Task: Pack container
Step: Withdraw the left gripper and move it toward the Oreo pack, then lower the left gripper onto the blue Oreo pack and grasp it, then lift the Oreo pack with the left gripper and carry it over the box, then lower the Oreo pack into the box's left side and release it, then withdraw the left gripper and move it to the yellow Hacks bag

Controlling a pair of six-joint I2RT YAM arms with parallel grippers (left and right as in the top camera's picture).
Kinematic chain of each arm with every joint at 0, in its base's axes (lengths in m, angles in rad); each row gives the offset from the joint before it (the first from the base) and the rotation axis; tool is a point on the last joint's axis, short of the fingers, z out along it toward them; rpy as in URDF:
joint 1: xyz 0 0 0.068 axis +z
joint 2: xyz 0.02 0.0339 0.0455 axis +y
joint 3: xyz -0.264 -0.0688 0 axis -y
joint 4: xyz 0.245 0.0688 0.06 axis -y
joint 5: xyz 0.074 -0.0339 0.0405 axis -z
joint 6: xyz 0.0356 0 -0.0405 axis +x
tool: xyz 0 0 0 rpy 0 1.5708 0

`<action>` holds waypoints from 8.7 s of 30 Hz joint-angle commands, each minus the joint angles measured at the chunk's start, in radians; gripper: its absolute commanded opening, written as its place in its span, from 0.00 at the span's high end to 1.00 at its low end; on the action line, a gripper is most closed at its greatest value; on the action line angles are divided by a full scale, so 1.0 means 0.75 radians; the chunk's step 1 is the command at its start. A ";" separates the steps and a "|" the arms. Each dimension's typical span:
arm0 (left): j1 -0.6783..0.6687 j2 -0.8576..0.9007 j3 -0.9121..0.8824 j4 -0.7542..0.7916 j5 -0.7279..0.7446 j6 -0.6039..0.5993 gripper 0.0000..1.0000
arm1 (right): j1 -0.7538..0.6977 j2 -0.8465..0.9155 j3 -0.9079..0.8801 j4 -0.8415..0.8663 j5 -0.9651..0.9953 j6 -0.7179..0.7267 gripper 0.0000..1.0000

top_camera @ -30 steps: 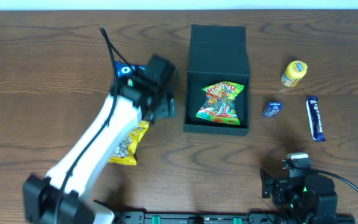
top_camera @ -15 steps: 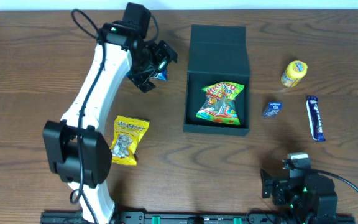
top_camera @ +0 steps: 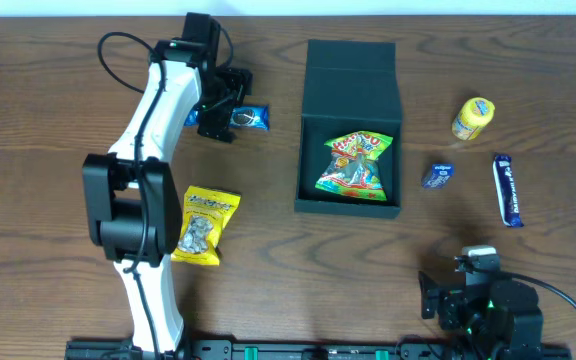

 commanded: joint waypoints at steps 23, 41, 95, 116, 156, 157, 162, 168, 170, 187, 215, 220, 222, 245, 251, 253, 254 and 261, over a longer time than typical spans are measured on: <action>0.013 0.235 0.023 0.131 -0.121 -0.135 0.00 | -0.013 -0.008 -0.009 -0.006 0.004 0.004 0.01; 0.007 0.235 0.023 0.101 -0.121 -0.135 0.53 | -0.013 -0.008 -0.009 -0.006 0.004 0.004 0.01; -0.748 -0.339 0.059 -0.335 -0.521 1.431 0.95 | -0.013 -0.008 -0.009 -0.006 0.004 0.004 0.01; -0.700 -0.074 0.059 -0.334 -0.339 1.077 0.94 | -0.013 -0.008 -0.009 -0.006 0.004 0.005 0.01; -0.661 0.053 0.056 -0.328 -0.331 0.952 0.94 | -0.013 -0.008 -0.009 -0.006 0.004 0.004 0.01; -0.661 0.053 0.056 -0.327 -0.331 0.952 0.94 | -0.013 -0.008 -0.009 -0.006 0.004 0.004 0.01; -0.661 0.053 0.056 -0.319 -0.331 0.952 0.87 | -0.013 -0.008 -0.009 -0.006 0.004 0.005 0.01; -0.662 0.054 0.056 -0.320 -0.331 0.952 0.85 | -0.013 -0.008 -0.009 -0.006 0.004 0.005 0.01; -0.662 0.054 0.056 -0.319 -0.330 0.952 0.85 | -0.013 -0.008 -0.009 -0.006 0.004 0.005 0.01; -0.663 0.054 0.056 -0.319 -0.295 0.942 0.59 | -0.013 -0.008 -0.009 -0.006 0.004 0.004 0.01; -0.708 -0.354 0.090 -0.435 -0.651 1.019 0.12 | -0.013 -0.008 -0.009 -0.006 0.004 0.005 0.01; -0.744 -0.463 0.052 -0.529 -0.670 1.159 0.04 | -0.013 -0.008 -0.009 -0.006 0.004 0.004 0.01; -0.759 -0.521 -0.008 -0.536 -0.683 1.169 0.02 | -0.013 -0.008 -0.009 -0.006 0.004 0.005 0.01; -0.657 -1.119 -1.194 -0.190 -0.731 1.108 0.05 | -0.013 -0.008 -0.009 -0.006 0.004 0.005 0.01; -0.583 -1.153 -1.288 -0.178 -0.772 1.113 0.05 | -0.013 -0.008 -0.009 -0.006 0.004 0.004 0.01; -0.543 -1.153 -1.288 -0.157 -0.769 1.130 0.05 | -0.013 -0.008 -0.009 -0.006 0.004 0.005 0.01; -0.519 -1.153 -1.288 -0.142 -0.761 1.133 0.05 | -0.013 -0.008 -0.009 -0.006 0.004 0.005 0.01; -0.389 -1.151 -1.288 -0.042 -0.750 1.132 0.05 | -0.013 -0.008 -0.009 -0.006 0.004 0.004 0.01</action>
